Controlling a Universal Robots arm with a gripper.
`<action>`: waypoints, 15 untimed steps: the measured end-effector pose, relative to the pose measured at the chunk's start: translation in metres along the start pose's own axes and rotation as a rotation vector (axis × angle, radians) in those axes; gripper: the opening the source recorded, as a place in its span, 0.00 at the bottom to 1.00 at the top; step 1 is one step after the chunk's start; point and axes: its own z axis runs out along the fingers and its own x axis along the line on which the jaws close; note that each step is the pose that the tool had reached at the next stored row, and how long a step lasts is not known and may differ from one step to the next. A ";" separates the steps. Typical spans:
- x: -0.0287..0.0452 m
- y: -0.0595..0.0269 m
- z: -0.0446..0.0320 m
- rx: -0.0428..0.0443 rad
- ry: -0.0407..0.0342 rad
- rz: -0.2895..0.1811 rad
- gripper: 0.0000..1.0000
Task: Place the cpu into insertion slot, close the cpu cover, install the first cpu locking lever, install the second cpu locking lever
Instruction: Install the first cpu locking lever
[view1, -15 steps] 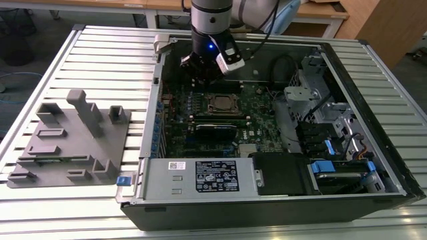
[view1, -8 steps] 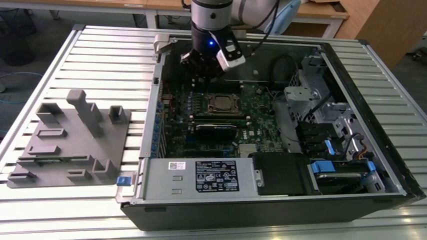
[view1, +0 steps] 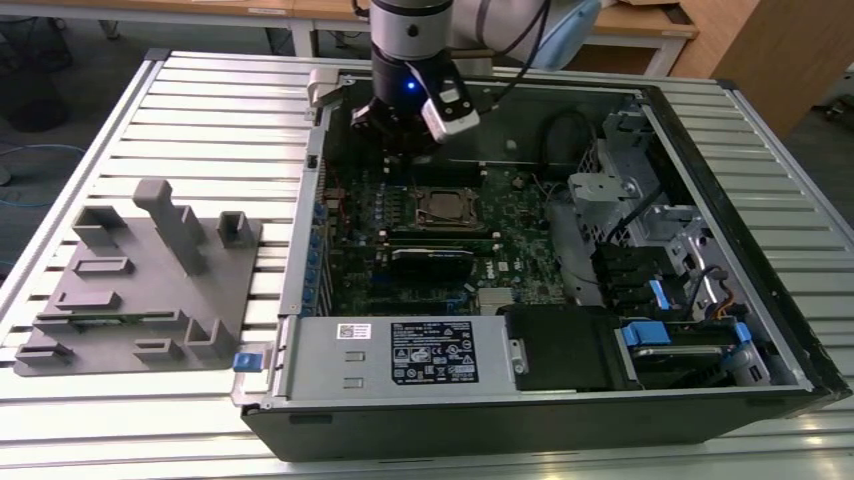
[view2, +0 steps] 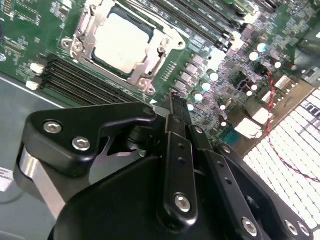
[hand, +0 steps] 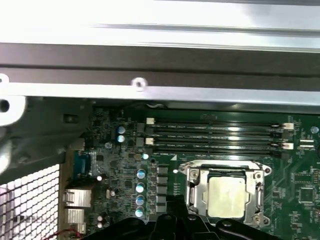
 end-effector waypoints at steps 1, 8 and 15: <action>0.0022 0.0001 0.0000 0.0001 -0.0015 0.000 0.11; 0.0111 0.0002 0.0000 -0.0037 -0.0108 0.000 0.11; 0.0133 0.0002 -0.0001 -0.0359 -0.0281 0.000 0.11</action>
